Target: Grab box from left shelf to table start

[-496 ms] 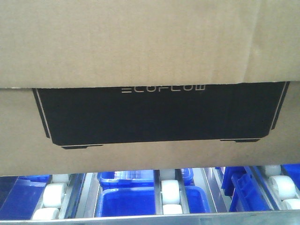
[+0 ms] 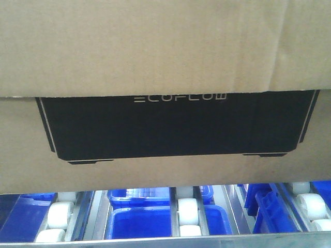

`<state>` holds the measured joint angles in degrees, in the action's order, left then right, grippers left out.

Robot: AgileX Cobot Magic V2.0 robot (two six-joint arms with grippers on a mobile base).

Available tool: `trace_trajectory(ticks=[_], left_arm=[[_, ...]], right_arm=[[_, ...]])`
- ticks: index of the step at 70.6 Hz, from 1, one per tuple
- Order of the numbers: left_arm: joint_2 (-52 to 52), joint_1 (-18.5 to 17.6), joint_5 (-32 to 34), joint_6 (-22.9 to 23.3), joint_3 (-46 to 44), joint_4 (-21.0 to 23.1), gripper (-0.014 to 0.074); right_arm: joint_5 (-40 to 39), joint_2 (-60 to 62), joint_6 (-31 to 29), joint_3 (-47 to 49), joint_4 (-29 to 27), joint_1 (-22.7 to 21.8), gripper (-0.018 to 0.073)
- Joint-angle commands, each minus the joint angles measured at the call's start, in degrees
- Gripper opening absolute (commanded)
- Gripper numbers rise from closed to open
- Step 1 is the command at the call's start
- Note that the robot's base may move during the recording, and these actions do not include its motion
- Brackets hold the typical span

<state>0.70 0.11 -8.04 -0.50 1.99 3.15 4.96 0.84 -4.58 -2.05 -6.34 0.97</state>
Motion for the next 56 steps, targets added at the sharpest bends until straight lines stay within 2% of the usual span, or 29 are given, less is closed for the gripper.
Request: trace_trajectory(ticks=[1, 14, 26, 36, 41, 48, 52, 56], left_arm=[[0.6, 0.0, 5.3, 0.5, -0.4, 0.4, -0.0097], [0.6, 0.0, 8.0, 0.5, -0.4, 1.0, -0.0097], [0.5, 0.0, 14.9, 0.5, -0.4, 8.6, -0.0096], [0.4, 0.0, 16.9, 0.5, -4.0, 7.7, -0.0096], [0.2, -0.1, 14.8, 0.5, -7.9, 5.1, -0.0096], [-1.8, -0.1, 7.0, 0.5, -15.7, 5.1, -0.0064], [-4.3, -0.1, 2.4, 0.5, -19.8, 5.1, 0.0013], [-7.3, -0.3, -2.3, 0.5, -23.8, 5.1, 0.0173]], right_arm=[[-5.0, 0.6, -0.2, 1.4, 0.0, 0.0, 0.0068], [-5.0, 0.6, -0.2, 1.4, 0.0, 0.0, 0.0068], [-5.0, 0.6, -0.2, 1.4, 0.0, 0.0, 0.0068], [-5.0, 0.6, -0.2, 1.4, 0.0, 0.0, 0.0068], [-5.0, 0.6, -0.2, 1.4, 0.0, 0.0, 0.0068], [-5.0, 0.6, -0.2, 1.4, 0.0, 0.0, 0.0068], [-5.0, 0.6, -0.2, 1.4, 0.0, 0.0, 0.0068], [-5.0, 0.6, -0.2, 1.4, 0.0, 0.0, 0.0068]])
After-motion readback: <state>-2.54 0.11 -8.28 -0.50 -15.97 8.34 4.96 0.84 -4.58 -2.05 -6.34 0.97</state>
